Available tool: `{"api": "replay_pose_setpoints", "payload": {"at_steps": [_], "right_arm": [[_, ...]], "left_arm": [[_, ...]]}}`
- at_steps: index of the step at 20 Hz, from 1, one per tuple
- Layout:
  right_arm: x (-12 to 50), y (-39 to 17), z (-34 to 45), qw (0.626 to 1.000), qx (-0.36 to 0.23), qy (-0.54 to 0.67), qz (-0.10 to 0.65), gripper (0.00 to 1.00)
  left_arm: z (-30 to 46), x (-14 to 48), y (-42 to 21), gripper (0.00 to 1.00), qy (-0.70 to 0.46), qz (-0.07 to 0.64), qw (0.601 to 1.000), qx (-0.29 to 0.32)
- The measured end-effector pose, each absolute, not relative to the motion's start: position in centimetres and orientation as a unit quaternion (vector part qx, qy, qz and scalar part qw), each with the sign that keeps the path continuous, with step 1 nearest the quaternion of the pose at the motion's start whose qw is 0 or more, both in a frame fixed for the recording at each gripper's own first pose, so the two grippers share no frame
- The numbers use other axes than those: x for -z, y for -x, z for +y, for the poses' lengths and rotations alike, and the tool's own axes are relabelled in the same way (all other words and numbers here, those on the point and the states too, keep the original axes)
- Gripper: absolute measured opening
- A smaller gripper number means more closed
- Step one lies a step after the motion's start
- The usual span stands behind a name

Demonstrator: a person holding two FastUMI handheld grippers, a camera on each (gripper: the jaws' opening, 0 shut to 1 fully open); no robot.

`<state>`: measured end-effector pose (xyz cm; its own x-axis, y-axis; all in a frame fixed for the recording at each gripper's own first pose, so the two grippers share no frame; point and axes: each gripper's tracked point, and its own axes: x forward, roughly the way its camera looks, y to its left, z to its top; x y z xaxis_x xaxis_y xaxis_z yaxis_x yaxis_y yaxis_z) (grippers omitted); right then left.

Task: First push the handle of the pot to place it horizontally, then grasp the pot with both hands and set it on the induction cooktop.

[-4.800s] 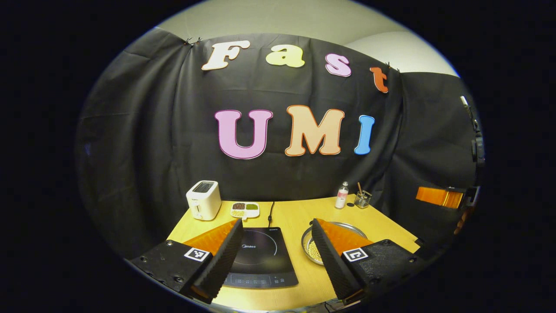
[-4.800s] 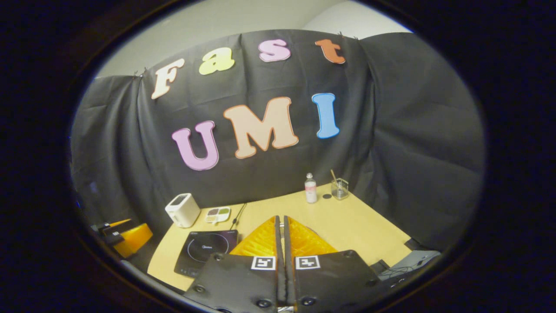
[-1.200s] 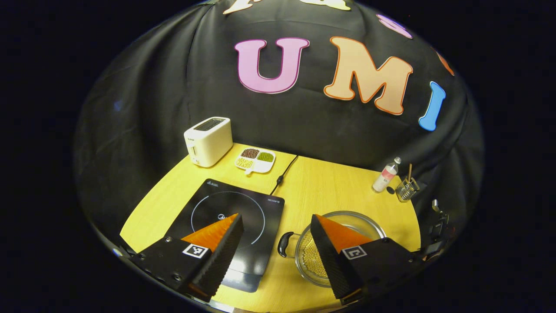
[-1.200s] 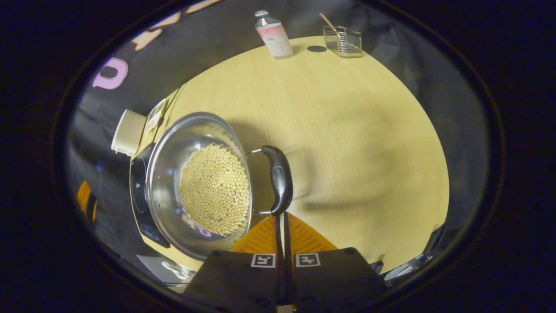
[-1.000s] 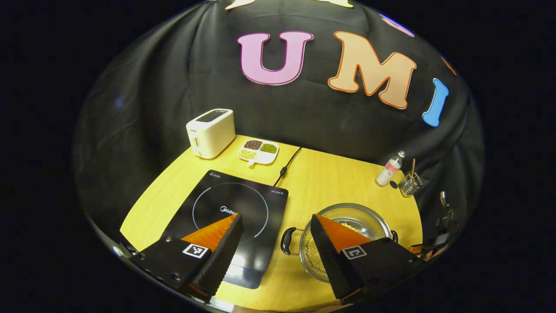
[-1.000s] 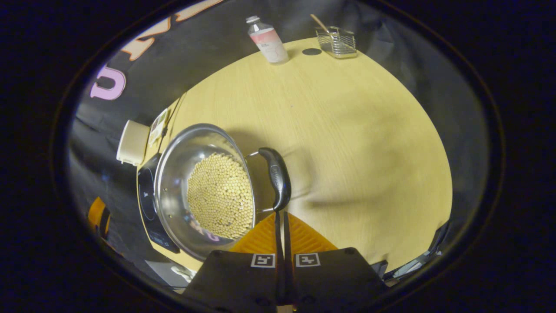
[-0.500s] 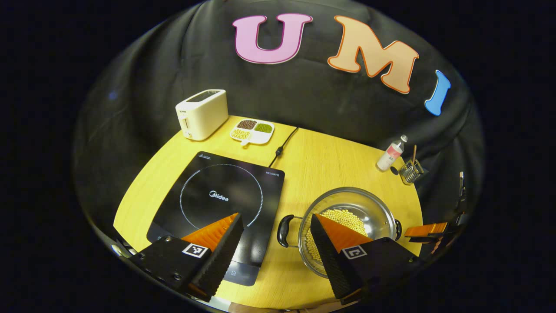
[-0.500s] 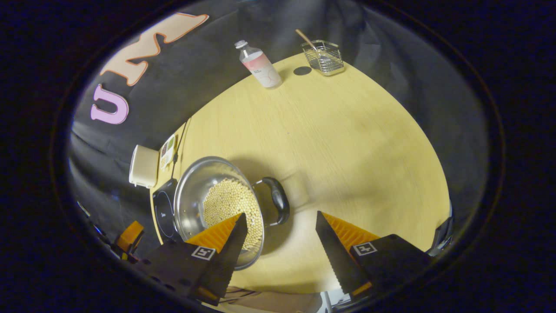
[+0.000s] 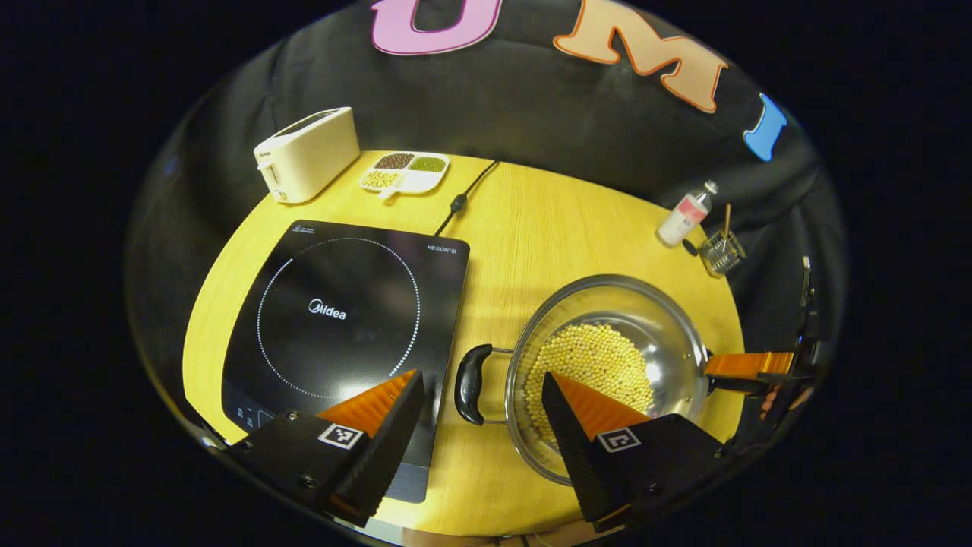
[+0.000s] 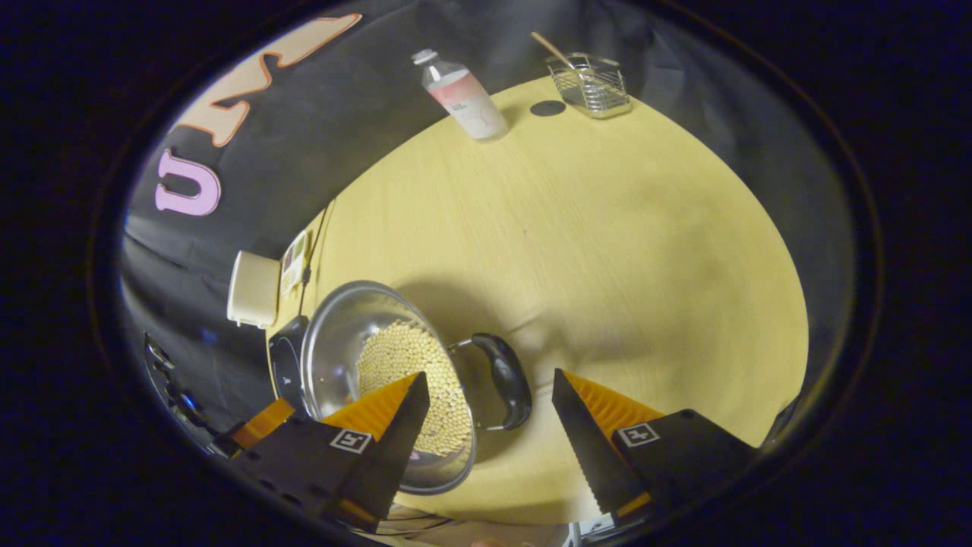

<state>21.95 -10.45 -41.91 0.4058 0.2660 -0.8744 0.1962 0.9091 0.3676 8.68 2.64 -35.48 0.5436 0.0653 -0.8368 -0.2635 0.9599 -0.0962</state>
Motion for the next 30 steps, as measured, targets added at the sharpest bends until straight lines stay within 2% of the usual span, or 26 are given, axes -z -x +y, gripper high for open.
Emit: {"api": "replay_pose_setpoints", "payload": {"at_steps": [1, 2, 3, 6, 11, 12, 13, 16, 17, 18, 19, 21, 22, 24, 26, 28, 30], "right_arm": [[42.5, -21.9, -10.4, 0.808, -0.02, -0.207, 0.551, 0.92], [42.8, -21.9, -10.4, 0.806, -0.02, -0.204, 0.556, 0.93], [43.1, -21.9, -10.5, 0.804, -0.021, -0.202, 0.559, 1.0], [44.2, -22.2, -10.4, 0.793, -0.031, -0.202, 0.573, 1.0], [46.2, -22.3, -10.5, 0.781, -0.051, -0.195, 0.591, 0.98], [46.0, -22.4, -9.8, 0.779, -0.054, -0.195, 0.593, 0.77], [46.3, -22.4, -9.6, 0.777, -0.06, -0.196, 0.596, 0.74], [47.4, -21.9, -9.6, 0.772, -0.07, -0.189, 0.603, 0.74], [47.6, -22.0, -9.3, 0.773, -0.075, -0.19, 0.6, 0.74], [47.6, -22.2, -9.1, 0.771, -0.078, -0.192, 0.603, 0.67], [47.7, -22.0, -9.1, 0.771, -0.08, -0.19, 0.603, 0.61], [47.6, -22.0, -9.1, 0.771, -0.082, -0.198, 0.6, 0.61], [47.7, -22.1, -9.0, 0.768, -0.084, -0.201, 0.603, 0.61], [47.7, -22.0, -9.1, 0.766, -0.083, -0.203, 0.604, 0.55], [47.3, -22.5, -9.6, 0.786, -0.083, -0.19, 0.582, 0.53], [47.2, -22.9, -10.6, 0.798, -0.081, -0.178, 0.57, 0.55], [47.0, -22.5, -11.2, 0.803, -0.074, -0.176, 0.565, 0.55]], "left_arm": [[2.7, 36.3, -8.7, 0.96, 0.106, 0.477, 0.868, -0.094], [2.7, 36.9, -8.7, 0.96, 0.107, 0.483, 0.864, -0.093], [2.6, 37.6, -8.8, 0.96, 0.109, 0.489, 0.861, -0.093], [2.0, 38.7, -8.8, 0.95, 0.127, 0.5, 0.852, -0.087], [1.3, 40.2, -9.3, 0.88, 0.139, 0.51, 0.844, -0.088], [1.3, 40.5, -9.3, 0.87, 0.136, 0.512, 0.843, -0.089], [1.3, 40.7, -9.4, 0.87, 0.133, 0.515, 0.842, -0.089], [1.3, 41.2, -9.4, 0.87, 0.118, 0.523, 0.839, -0.093], [1.4, 41.4, -9.6, 0.93, 0.111, 0.52, 0.842, -0.095], [1.5, 41.4, -9.6, 0.83, 0.104, 0.519, 0.843, -0.097], [1.6, 41.6, -9.5, 0.8, 0.097, 0.521, 0.842, -0.1], [2.1, 41.8, -9.3, 0.76, 0.07, 0.527, 0.841, -0.106], [2.3, 42.0, -9.3, 0.7, 0.059, 0.53, 0.839, -0.105], [2.2, 41.8, -9.5, 0.68, 0.059, 0.528, 0.839, -0.114], [1.9, 41.8, -9.5, 0.67, 0.075, 0.523, 0.841, -0.119], [1.5, 41.8, -9.0, 0.62, 0.079, 0.525, 0.84, -0.113], [0.7, 41.9, -9.0, 0.62, 0.087, 0.522, 0.842, -0.105]]}}
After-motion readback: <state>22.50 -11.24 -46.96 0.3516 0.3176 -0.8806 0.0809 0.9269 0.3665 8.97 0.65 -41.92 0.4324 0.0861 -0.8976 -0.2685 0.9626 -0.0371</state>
